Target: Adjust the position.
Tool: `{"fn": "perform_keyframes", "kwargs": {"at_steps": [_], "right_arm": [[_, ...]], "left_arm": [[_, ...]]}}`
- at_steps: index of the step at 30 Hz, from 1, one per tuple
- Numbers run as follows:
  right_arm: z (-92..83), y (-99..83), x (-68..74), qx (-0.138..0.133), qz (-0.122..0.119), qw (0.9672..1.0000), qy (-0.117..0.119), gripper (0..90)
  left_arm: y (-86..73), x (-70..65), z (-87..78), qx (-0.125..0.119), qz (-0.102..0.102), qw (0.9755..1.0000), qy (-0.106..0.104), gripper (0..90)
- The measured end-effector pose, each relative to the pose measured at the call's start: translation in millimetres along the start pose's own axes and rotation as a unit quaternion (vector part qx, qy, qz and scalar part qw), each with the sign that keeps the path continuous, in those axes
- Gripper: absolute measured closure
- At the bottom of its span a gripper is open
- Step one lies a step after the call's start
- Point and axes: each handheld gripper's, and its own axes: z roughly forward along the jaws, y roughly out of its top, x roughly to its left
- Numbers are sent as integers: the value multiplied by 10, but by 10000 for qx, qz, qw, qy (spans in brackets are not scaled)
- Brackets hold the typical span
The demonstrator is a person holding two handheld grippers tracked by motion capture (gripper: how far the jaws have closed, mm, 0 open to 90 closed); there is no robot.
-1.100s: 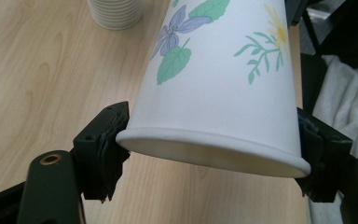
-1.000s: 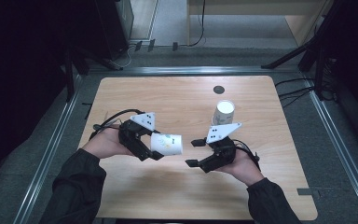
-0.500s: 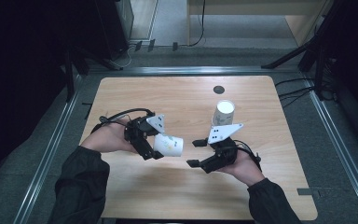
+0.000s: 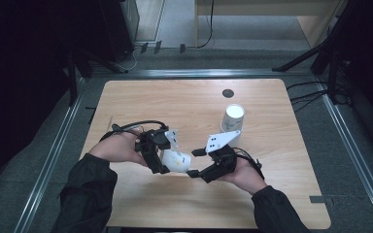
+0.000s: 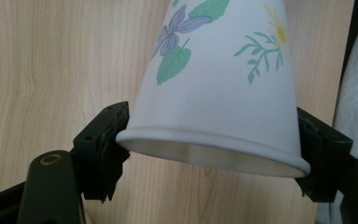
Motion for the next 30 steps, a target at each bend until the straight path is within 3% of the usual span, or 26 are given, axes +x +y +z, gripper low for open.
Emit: {"fn": "perform_keyframes", "kwargs": {"at_steps": [9, 20, 30], "right_arm": [[152, -10, 22, 131, -5, 9998, 121, 272], [273, 0, 49, 237, -143, 9995, 143, 279], [325, 5, 87, 296, -245, 9992, 142, 330]], "left_arm": [[69, -42, 92, 133, 112, 9998, -131, 228], [90, -69, 69, -2, 118, 9998, -130, 226], [117, -115, 49, -12, 292, 9995, -110, 226]]}}
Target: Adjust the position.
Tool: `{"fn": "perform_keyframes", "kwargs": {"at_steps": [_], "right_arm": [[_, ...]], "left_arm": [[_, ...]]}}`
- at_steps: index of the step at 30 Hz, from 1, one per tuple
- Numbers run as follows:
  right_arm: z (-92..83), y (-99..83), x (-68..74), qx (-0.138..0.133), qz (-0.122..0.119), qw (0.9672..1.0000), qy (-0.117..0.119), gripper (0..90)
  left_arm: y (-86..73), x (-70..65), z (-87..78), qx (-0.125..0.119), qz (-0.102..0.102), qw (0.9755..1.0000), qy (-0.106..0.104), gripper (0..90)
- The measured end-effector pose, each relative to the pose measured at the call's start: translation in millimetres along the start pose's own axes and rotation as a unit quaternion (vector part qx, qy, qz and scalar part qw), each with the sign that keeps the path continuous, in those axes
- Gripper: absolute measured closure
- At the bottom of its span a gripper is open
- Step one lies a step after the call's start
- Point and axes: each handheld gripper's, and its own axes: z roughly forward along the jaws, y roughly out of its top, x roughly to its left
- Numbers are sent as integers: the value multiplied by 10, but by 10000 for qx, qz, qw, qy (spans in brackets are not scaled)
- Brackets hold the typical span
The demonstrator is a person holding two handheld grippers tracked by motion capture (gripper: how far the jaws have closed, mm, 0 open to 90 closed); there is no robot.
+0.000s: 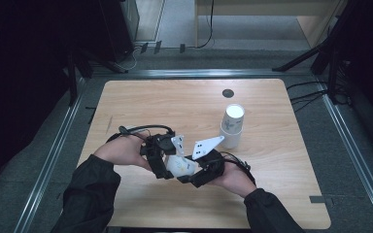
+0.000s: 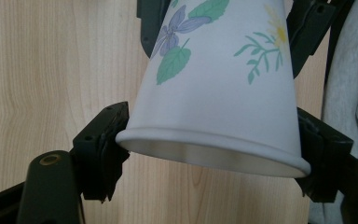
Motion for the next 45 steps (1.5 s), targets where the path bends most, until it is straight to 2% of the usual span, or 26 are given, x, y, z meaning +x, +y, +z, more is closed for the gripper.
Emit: {"fn": "perform_keyframes", "kwargs": {"at_steps": [5, 12, 15, 18, 23, 24, 25, 26, 28, 30, 34, 35, 39, 40, 43, 45], "right_arm": [[-7, 3, 13, 38, -79, 10000, -44, 345], [-48, 17, 11, 1, -124, 9999, -47, 346], [-76, 18, 4, -43, -124, 9999, -60, 345], [-119, 21, -5, -95, -109, 9999, -81, 345], [-218, 29, -31, -252, -89, 9995, -148, 345], [-240, 29, -35, -282, -80, 9994, -177, 345], [-260, 29, -40, -312, -51, 9993, -180, 345], [-280, 28, -49, -353, -41, 9992, -193, 345], [-314, 26, -53, -400, -36, 9990, -215, 345], [-344, 26, -56, -457, -14, 9987, -228, 345], [-398, 24, -76, -588, 34, 9980, -248, 345], [-415, 22, -81, -616, 64, 9978, -252, 345], [-473, 17, -101, -750, 165, 9968, -230, 345], [-482, 16, -106, -774, 163, 9966, -241, 345], [-501, 8, -114, -777, 130, 9965, -279, 345], [-513, 5, -122, -785, 151, 9964, -283, 345]], "left_arm": [[-8, -7, -7, -46, 94, 9999, 29, 226], [-37, 0, -26, -288, 121, 9995, 7, 184], [-62, 2, -22, -523, 131, 9985, -17, 120], [-103, 36, -42, -751, 35, 9972, 24, 96], [-199, 84, -93, -1136, -85, 9935, 7, 96], [-220, 94, -99, -1250, -96, 9921, -43, 96], [-250, 106, -108, -1418, -136, 9897, -163, 96], [-270, 116, -110, -1524, -159, 9881, -161, 96], [-303, 144, -105, -1624, -246, 9861, -232, 96], [-334, 152, -99, -1775, -318, 9832, -285, 96], [-381, 153, -115, -1867, -383, 9814, -241, 96], [-400, 151, -118, -1958, -442, 9794, -232, 96], [-459, 153, -117, -2108, -601, 9755, -190, 96], [-479, 146, -107, -2166, -688, 9737, -153, 96], [-511, 145, -93, -2190, -769, 9726, -131, 96], [-534, 144, -80, -2231, -871, 9708, -129, 97]]}}
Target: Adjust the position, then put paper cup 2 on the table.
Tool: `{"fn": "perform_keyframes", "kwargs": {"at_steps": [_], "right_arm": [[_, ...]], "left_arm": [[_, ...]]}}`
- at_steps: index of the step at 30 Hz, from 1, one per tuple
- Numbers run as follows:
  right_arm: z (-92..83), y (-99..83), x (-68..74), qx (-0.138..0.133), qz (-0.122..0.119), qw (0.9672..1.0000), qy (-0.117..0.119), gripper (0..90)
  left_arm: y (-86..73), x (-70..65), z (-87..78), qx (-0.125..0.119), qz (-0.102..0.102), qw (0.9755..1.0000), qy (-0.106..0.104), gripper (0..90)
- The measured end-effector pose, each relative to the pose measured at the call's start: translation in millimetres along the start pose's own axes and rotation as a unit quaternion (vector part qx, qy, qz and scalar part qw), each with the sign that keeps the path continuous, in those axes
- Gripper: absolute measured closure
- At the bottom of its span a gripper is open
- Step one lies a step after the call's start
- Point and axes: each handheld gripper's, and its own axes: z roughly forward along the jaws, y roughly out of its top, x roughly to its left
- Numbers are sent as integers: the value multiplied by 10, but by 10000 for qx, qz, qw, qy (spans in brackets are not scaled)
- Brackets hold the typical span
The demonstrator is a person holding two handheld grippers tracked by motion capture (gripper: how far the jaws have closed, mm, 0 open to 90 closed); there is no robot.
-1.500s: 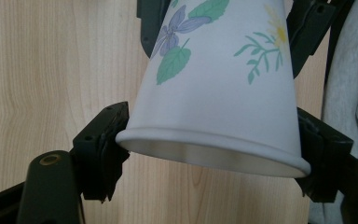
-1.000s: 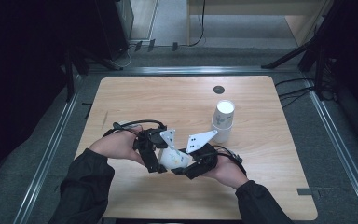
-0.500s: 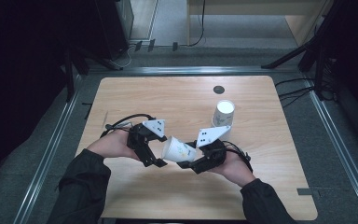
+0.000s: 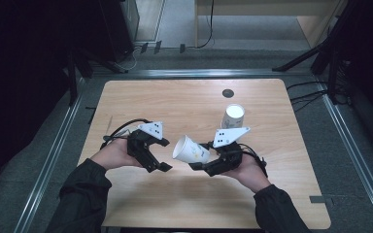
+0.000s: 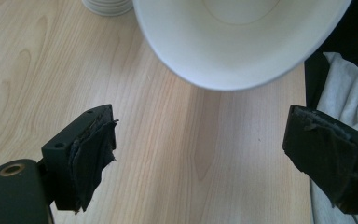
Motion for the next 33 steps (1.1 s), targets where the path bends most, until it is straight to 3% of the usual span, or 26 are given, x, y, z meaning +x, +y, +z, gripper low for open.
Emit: {"fn": "perform_keyframes", "kwargs": {"at_steps": [3, 4, 19, 23, 33], "right_arm": [[-19, -2, -16, -46, 41, 10000, 9, 345], [-24, -3, -22, -68, 55, 10000, 5, 344], [-61, -36, -67, -181, 173, 9997, 26, 344], [-70, -32, -76, -254, 223, 9994, 80, 345], [-34, -27, -76, -315, 234, 9990, 197, 345]], "left_arm": [[-17, 9, -2, -93, -82, 9999, 103, 99], [-19, 14, 0, -132, -177, 9997, 71, 101], [34, -4, 83, -591, -376, 9973, -241, 101], [46, 11, 90, -818, -530, 9948, -298, 101], [71, -4, 103, -1296, -624, 9883, -501, 101]]}}
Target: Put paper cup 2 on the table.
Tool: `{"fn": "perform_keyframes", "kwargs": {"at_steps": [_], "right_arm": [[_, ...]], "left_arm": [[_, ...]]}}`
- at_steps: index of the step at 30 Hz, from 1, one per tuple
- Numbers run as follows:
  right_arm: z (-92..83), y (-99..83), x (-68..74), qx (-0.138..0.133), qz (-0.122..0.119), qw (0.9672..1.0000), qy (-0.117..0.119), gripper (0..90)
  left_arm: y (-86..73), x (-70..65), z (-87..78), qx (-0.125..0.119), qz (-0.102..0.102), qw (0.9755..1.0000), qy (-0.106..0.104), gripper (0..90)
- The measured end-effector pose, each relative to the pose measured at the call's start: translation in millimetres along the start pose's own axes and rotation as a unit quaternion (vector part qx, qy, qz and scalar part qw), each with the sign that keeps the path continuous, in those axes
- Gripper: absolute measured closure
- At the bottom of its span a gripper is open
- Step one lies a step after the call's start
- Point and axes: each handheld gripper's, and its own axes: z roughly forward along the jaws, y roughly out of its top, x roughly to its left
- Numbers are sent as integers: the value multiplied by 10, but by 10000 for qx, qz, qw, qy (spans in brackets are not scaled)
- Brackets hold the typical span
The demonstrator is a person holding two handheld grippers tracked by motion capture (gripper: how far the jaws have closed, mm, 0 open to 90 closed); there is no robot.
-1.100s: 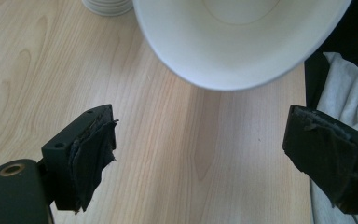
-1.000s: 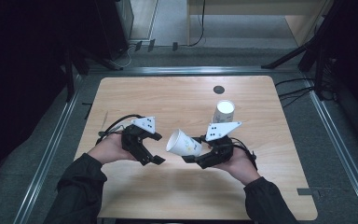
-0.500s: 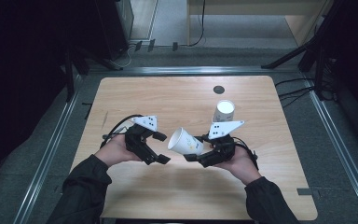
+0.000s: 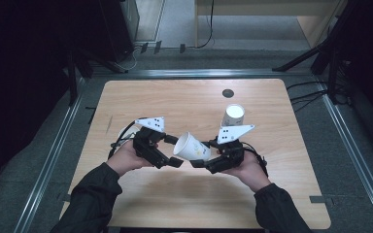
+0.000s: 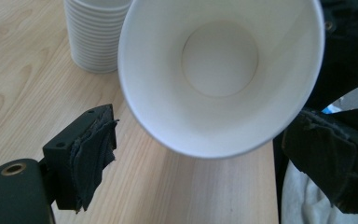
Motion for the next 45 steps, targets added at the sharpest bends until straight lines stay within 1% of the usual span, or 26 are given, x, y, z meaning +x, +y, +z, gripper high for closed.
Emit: {"fn": "perform_keyframes", "kwargs": {"at_steps": [1, 5, 7, 8, 10, 13, 16, 17, 21, 23, 27, 31, 34, 39, 45], "right_arm": [[7, -1, 3, -1, 9, 10000, 9, 345], [37, -1, 4, 18, 0, 10000, 64, 345], [52, -1, 4, 5, 4, 10000, 91, 345], [58, -2, 6, 9, 17, 9999, 105, 345], [74, -3, 5, -11, 8, 9999, 122, 345], [87, -5, 3, -19, 14, 9999, 144, 345], [100, -8, 0, -48, 33, 9998, 194, 345], [105, -10, -1, -46, 51, 9997, 215, 345], [115, -15, 7, -13, 45, 9998, 218, 344], [118, -15, 7, -13, 52, 9997, 242, 344], [118, -18, 1, 13, 91, 9996, 257, 343], [126, -22, -2, 50, 115, 9995, 281, 342], [122, -20, -5, 24, 109, 9996, 270, 341], [120, -20, -6, 29, 147, 9994, 297, 339], [123, -17, 5, 75, 149, 9995, 269, 335]], "left_arm": [[2, 1, 0, -22, -29, 10000, -48, 101], [11, -16, -2, -145, -57, 9998, -85, 102], [17, -15, -5, -230, -87, 9996, -125, 121], [18, -18, -7, -309, -108, 9994, -110, 124], [20, -13, -6, -389, -183, 9990, -154, 130], [12, -14, -6, -436, -196, 9988, -124, 130], [15, -11, -7, -477, -211, 9985, -139, 134], [16, -11, -3, -480, -236, 9985, -144, 137], [16, -14, 5, -460, -219, 9987, -65, 154], [13, -8, 6, -467, -230, 9986, -71, 191], [6, 14, 5, -445, -289, 9985, -155, 209], [5, 9, 7, -428, -265, 9987, -130, 214], [7, 6, 4, -467, -274, 9985, -129, 218], [10, 4, 6, -452, -272, 9985, -135, 223], [8, 6, 5, -430, -250, 9987, -145, 225]]}}
